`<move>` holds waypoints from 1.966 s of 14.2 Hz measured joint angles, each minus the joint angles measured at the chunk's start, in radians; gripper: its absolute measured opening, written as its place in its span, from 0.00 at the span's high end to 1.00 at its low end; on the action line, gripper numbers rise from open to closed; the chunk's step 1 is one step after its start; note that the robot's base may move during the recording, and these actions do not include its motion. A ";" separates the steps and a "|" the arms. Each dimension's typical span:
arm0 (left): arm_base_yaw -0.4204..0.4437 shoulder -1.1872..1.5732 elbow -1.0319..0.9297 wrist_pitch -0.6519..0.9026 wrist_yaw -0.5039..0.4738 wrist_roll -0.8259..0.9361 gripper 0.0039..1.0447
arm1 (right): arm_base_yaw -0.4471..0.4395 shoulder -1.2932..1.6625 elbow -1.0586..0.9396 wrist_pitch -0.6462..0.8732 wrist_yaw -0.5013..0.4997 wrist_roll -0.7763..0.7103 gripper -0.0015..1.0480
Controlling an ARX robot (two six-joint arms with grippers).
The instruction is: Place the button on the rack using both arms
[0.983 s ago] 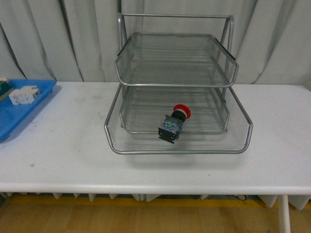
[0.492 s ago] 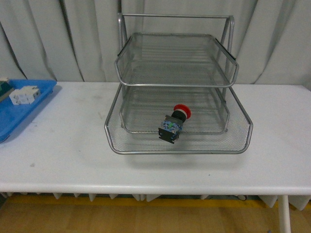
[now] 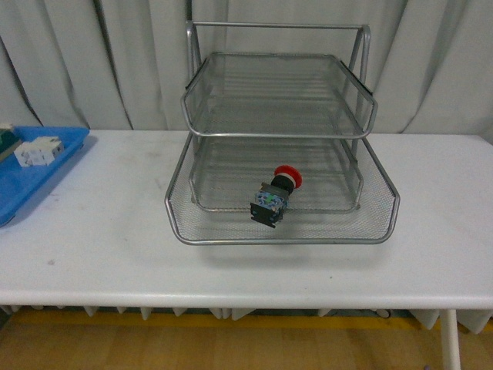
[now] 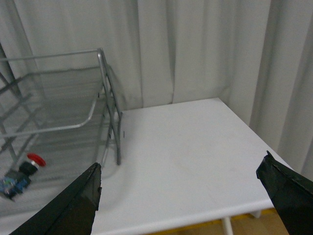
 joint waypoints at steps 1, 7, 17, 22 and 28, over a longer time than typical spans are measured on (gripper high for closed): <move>0.000 0.000 0.000 -0.001 0.000 0.000 0.40 | 0.029 0.229 0.065 0.174 -0.015 0.038 0.06; 0.000 0.000 0.000 0.000 0.000 0.001 0.06 | 0.275 1.297 0.728 0.080 -0.052 0.220 0.42; 0.000 0.000 0.000 -0.001 0.000 0.001 0.06 | 0.444 1.432 0.748 -0.143 -0.138 0.290 0.98; 0.000 0.000 0.000 0.000 0.000 0.001 0.06 | 0.433 1.543 0.819 -0.122 -0.114 0.294 0.98; 0.000 0.000 0.000 0.000 0.000 0.001 0.06 | 0.380 1.563 0.933 -0.204 -0.106 0.273 0.98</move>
